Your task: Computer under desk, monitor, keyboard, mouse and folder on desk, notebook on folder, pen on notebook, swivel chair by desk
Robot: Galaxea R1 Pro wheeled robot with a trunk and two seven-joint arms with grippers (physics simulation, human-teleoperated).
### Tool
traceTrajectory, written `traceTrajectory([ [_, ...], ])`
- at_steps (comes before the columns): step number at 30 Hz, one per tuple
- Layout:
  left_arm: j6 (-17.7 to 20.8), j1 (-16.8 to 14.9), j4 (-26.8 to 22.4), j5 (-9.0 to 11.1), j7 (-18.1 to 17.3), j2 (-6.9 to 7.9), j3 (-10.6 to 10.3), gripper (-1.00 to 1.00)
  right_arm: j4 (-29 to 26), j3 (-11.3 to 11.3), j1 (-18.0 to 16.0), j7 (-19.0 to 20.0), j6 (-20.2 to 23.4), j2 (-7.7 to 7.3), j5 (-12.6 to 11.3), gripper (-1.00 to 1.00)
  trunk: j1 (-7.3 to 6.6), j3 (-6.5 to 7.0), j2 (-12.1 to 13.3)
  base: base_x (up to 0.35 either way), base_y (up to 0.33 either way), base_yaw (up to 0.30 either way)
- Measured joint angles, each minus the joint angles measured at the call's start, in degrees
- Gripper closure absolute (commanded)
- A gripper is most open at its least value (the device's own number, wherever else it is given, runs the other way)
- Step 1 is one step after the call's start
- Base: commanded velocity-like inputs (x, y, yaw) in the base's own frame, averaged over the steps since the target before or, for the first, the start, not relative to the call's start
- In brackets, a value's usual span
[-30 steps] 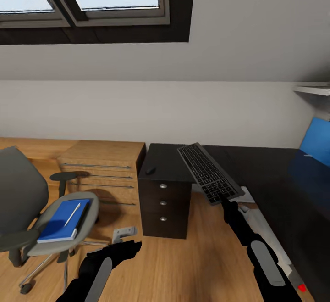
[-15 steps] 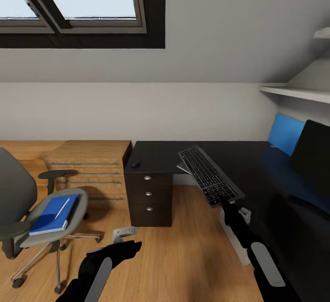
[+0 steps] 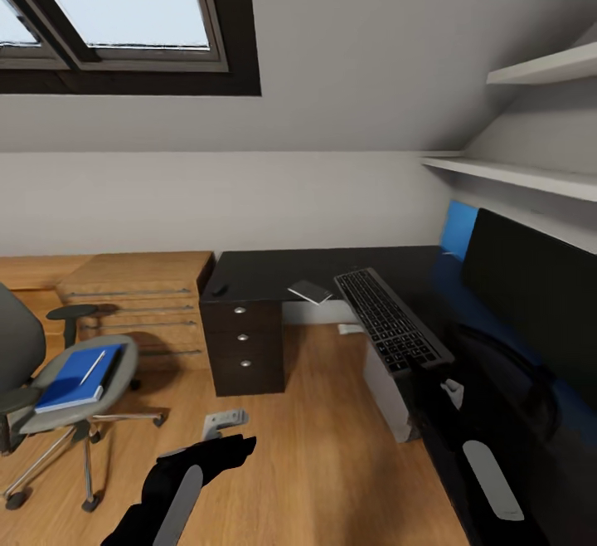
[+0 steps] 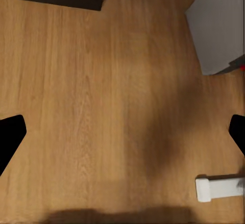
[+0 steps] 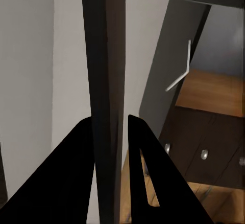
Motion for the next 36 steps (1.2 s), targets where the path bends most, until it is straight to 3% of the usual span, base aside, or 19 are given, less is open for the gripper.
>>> traceTrajectory([
  [18,0.02,0.0,-0.15,0.03,-0.02,0.01,0.08,-1.0,2.04,0.53,0.01,-0.01,0.14,0.0,0.32,1.0,-3.96,3.23,7.23,-0.29,-0.236,0.0],
  [27,0.02,0.0,-0.17,0.02,-0.02,0.05,0.24,-1.0,2.24,0.46,0.0,0.13,0.16,0.11,0.05,1.0,-3.97,3.24,7.25,-0.274,-0.227,0.0],
  [36,0.09,0.0,-0.19,0.03,-0.01,0.08,0.71,-1.0,4.55,0.5,0.01,-0.12,-0.74,0.26,0.15,1.0,-4.0,3.24,7.24,-0.028,-0.022,0.0],
])
